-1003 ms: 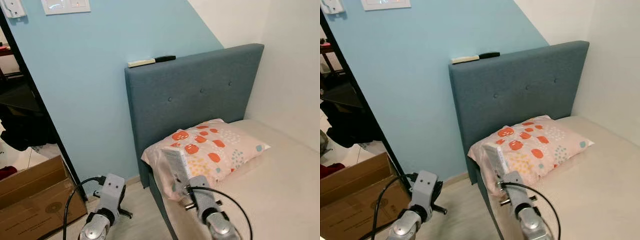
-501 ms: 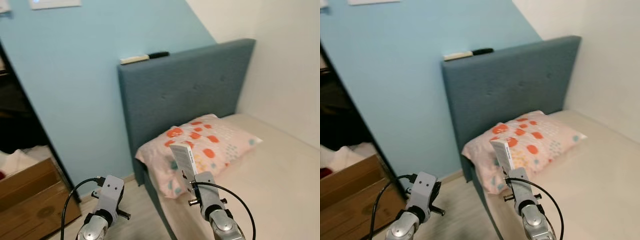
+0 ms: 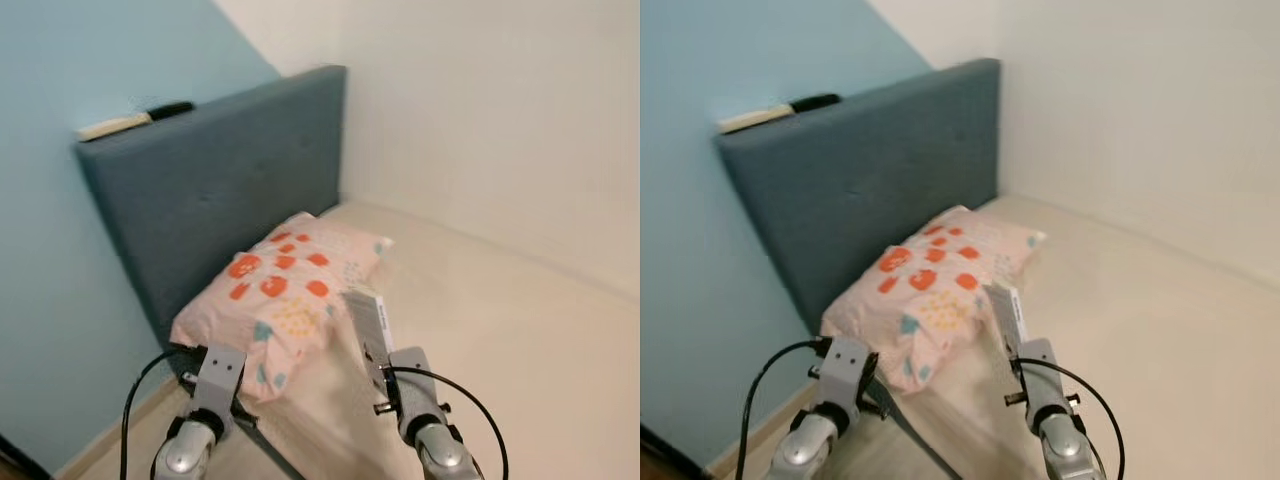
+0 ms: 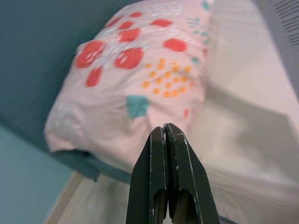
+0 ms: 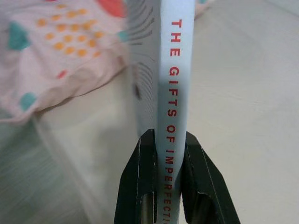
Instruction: Clean up the room
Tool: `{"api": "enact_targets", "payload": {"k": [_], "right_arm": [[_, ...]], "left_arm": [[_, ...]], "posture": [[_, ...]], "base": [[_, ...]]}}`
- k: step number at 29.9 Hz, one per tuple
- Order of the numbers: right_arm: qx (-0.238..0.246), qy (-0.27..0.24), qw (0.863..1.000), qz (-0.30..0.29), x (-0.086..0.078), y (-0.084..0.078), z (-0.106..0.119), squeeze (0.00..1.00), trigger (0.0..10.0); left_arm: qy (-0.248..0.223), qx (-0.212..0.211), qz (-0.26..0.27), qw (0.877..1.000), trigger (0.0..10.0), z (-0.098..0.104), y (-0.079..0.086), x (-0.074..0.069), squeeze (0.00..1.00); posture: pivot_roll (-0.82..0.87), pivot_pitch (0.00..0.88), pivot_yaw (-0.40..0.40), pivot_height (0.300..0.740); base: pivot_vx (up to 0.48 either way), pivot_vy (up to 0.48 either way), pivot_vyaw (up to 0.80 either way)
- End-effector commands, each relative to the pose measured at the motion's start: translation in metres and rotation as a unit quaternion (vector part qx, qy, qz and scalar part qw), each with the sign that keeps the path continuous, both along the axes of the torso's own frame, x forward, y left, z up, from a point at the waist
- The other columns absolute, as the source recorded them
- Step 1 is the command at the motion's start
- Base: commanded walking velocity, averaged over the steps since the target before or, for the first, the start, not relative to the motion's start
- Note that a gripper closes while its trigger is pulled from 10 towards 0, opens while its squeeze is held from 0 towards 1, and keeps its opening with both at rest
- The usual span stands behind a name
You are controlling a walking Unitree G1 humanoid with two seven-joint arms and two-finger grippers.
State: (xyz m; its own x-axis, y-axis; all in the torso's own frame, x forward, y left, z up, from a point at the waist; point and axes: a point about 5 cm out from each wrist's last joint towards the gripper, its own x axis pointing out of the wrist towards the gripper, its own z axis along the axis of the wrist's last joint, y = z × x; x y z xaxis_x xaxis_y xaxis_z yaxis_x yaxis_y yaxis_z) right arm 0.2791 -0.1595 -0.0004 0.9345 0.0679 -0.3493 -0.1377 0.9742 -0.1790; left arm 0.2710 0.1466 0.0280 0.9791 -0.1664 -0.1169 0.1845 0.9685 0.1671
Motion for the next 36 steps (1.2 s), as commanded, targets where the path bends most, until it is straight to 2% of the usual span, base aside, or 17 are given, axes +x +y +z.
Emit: {"api": "enact_targets", "payload": {"k": [1,3,6,23,36], "right_arm": [[0.01,-0.021,1.0,-0.008,0.0049,-0.0015,0.0071,0.0,10.0],[0.012,-0.02,1.0,-0.01,0.0047,-0.0019,0.007,0.0,10.0],[-0.011,-0.027,1.0,0.003,0.0048,-0.0012,0.008,0.0,10.0],[0.003,-0.018,1.0,0.006,0.0053,-0.0007,0.0074,0.0,10.0],[-0.002,-0.024,1.0,0.007,0.0045,0.0003,0.0079,0.0,10.0]], "left_arm": [[0.003,0.006,-0.003,1.0,10.0,-0.002,-0.0009,-0.0009,0.0],[0.002,0.006,-0.001,1.0,10.0,-0.002,-0.0012,-0.0009,0.0],[-0.001,0.003,0.002,1.0,10.0,-0.0015,-0.0013,-0.001,0.0],[-0.008,0.0,0.009,1.0,10.0,-0.0024,-0.0026,-0.0055,0.0],[-0.013,-0.005,0.012,1.0,10.0,-0.0008,-0.002,-0.005,0.0]], "posture": [[0.0,0.0,0.023,0.74],[0.0,0.0,0.022,0.74],[0.0,0.002,0.019,0.74],[0.0,0.015,0.008,0.74],[0.0,0.019,0.015,0.74]], "base": [[0.0,0.0,-0.8],[0.0,0.0,-0.8],[0.0,0.0,0.0],[0.0,0.0,0.0],[0.0,0.0,-0.7]]}}
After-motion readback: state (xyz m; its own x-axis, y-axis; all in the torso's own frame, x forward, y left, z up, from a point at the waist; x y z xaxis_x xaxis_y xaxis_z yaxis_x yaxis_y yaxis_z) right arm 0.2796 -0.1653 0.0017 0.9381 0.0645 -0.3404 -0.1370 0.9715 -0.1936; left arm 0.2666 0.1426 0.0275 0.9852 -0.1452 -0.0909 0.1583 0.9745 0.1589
